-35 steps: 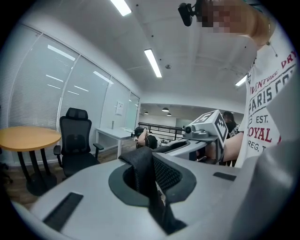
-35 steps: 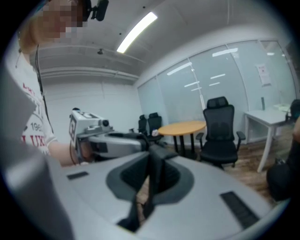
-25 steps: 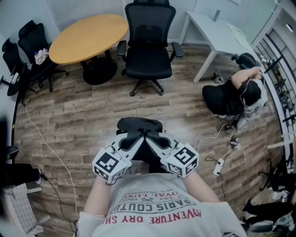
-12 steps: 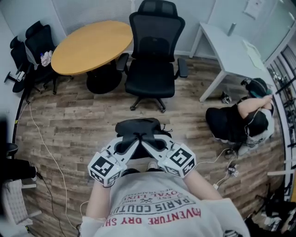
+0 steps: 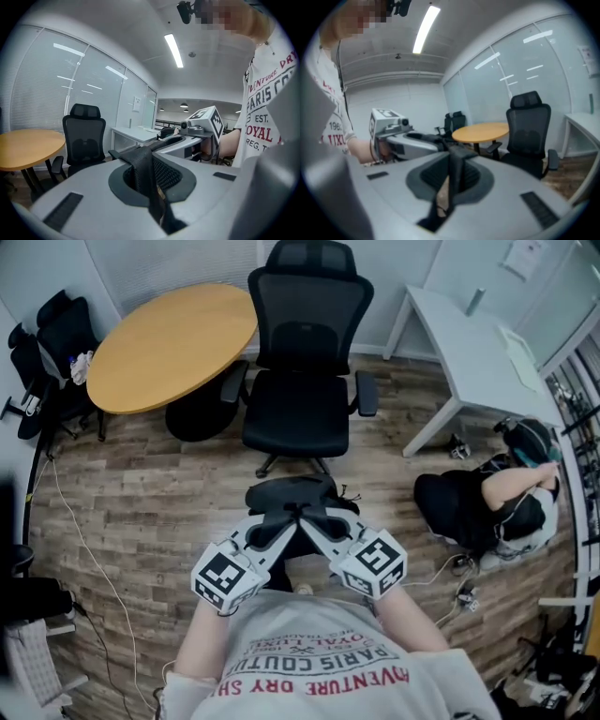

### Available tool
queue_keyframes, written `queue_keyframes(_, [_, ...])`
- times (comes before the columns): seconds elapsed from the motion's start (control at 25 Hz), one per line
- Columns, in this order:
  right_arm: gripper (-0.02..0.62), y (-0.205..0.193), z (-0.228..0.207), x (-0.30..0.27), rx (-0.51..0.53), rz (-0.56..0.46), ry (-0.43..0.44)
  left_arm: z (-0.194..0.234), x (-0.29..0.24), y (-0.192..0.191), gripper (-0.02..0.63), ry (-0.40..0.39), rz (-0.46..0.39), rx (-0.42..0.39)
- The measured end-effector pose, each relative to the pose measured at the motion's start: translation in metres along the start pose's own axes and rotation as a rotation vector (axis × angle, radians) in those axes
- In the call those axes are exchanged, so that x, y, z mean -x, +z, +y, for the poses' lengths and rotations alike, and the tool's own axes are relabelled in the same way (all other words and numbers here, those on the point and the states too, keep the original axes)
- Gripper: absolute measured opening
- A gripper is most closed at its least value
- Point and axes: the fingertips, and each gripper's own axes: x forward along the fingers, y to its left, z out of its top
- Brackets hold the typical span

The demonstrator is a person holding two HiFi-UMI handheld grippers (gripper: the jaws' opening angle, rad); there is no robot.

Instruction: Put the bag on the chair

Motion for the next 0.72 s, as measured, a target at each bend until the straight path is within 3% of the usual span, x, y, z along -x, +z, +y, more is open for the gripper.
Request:
queue_keyframes(0.36, [0.046,0.039,-0.113,-0.075,-0.058,0.002,-0.11,0.126,-0.075,0.024,0.04,-0.167,0.024,-0.013])
queue_keyframes(0.56, [0.046,0.07,-0.168,-0.106,-0.208,-0.092,-0.139,0.179,-0.098,0.041,0.04,-0.271,0.039,-0.073])
queue_keyframes(0.72, [0.046,0.092,-0.206,-0.132,-0.183,-0.11,-0.194,0.223,-0.124,0.058,0.04,-0.277,0.045,-0.12])
